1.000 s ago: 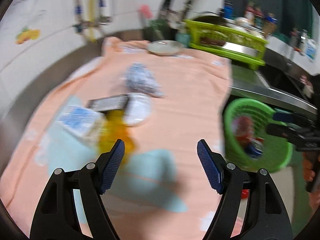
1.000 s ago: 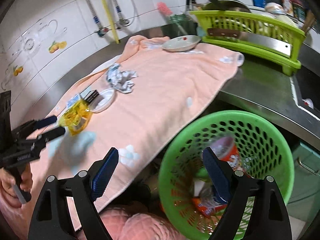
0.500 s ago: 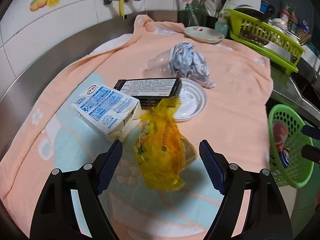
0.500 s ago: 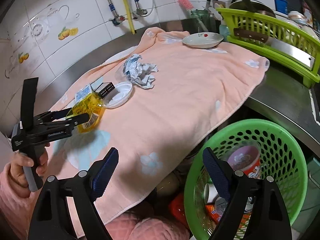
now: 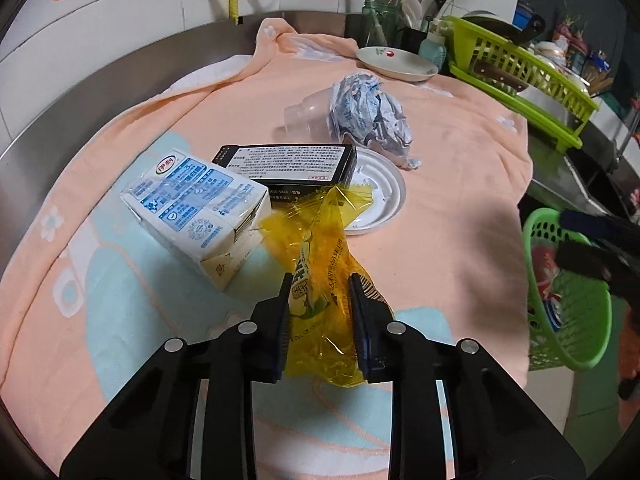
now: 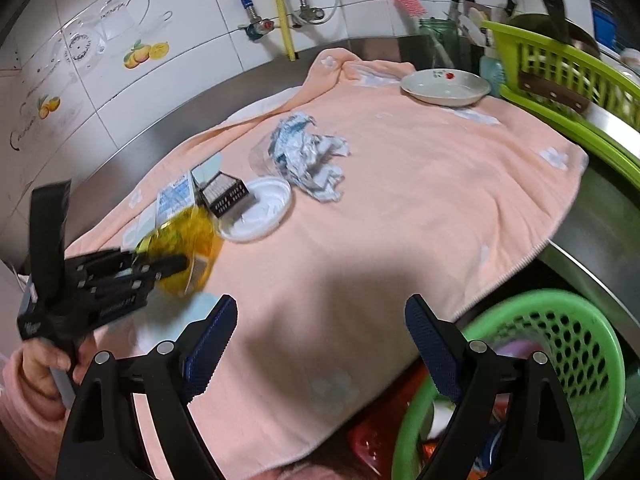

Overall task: Collect trash
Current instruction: 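Grasp the yellow snack bag with the left tool while the right grasps the crumpled foil wrapper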

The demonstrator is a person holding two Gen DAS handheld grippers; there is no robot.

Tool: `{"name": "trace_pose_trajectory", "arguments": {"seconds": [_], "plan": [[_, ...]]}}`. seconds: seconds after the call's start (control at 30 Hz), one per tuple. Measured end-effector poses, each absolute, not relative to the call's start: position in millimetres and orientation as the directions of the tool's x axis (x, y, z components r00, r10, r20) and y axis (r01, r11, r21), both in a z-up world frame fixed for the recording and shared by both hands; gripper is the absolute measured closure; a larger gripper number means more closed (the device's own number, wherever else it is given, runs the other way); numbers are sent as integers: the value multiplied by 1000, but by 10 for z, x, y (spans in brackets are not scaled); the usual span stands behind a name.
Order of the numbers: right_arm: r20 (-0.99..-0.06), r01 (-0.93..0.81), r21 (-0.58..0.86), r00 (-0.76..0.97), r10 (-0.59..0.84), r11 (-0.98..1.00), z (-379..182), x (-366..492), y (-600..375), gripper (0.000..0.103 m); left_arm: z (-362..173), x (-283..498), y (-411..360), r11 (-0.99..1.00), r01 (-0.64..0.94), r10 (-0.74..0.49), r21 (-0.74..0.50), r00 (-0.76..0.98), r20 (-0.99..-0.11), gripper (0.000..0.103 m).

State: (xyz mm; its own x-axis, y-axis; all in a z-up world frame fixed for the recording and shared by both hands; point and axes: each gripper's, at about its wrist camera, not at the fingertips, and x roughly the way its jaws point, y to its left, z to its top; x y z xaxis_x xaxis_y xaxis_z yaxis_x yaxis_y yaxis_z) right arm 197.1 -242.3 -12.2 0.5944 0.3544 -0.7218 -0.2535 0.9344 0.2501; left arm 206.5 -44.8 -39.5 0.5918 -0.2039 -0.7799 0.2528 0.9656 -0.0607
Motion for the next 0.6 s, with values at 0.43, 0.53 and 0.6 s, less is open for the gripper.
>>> {"name": "trace_pose_trajectory", "arguments": {"seconds": [0.43, 0.53, 0.6], "plan": [[-710, -255, 313, 576, 404, 915, -66, 3019, -1997, 20, -252, 1864, -173, 957, 265, -257, -115, 601, -756, 80], [-719, -242, 310, 573, 393, 919, -98, 3216, -1896, 20, -238, 1823, -91, 956, 263, -267, -130, 599, -755, 80], [-728, -236, 304, 568, 385, 923, -137, 3326, -1836, 20, -229, 1815, -54, 956, 262, -269, -132, 599, -754, 80]]}}
